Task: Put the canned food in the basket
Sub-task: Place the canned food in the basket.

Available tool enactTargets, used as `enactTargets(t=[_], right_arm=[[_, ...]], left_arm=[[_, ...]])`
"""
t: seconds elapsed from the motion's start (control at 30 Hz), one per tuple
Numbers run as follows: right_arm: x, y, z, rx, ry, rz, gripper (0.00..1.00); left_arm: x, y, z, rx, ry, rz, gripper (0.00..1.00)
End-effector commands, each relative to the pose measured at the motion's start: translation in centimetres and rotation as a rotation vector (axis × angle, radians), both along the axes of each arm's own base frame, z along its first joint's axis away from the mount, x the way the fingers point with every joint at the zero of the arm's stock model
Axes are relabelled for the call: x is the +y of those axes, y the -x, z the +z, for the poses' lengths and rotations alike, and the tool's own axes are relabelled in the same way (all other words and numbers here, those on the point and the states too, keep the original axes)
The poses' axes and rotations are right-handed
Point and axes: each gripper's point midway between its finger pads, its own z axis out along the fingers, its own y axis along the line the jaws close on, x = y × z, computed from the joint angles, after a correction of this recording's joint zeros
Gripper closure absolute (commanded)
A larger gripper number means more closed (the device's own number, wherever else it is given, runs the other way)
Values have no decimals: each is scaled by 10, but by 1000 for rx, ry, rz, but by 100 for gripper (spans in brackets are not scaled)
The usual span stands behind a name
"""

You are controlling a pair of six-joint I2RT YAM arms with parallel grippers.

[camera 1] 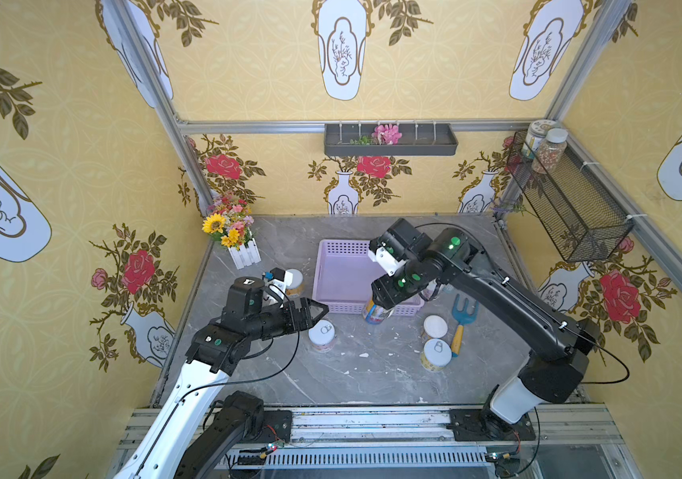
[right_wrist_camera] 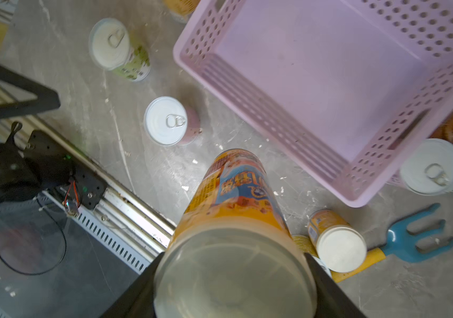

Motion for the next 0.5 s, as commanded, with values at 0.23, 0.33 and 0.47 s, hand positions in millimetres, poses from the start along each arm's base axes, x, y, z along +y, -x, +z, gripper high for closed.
enactTargets(t=[0.23,0.33,0.47], right_arm=[[-46,-90,-19,47,56,-225,47],[-57,-122,-24,27,41,-285,47],[-64,-156,-39,15,68,-324,47]], left_arm=[[-35,-59,17,-148,-39,-22,0],[-41,-74,17,-162,-43,-17,0],[-42,-94,16,-183,-81,9,0]])
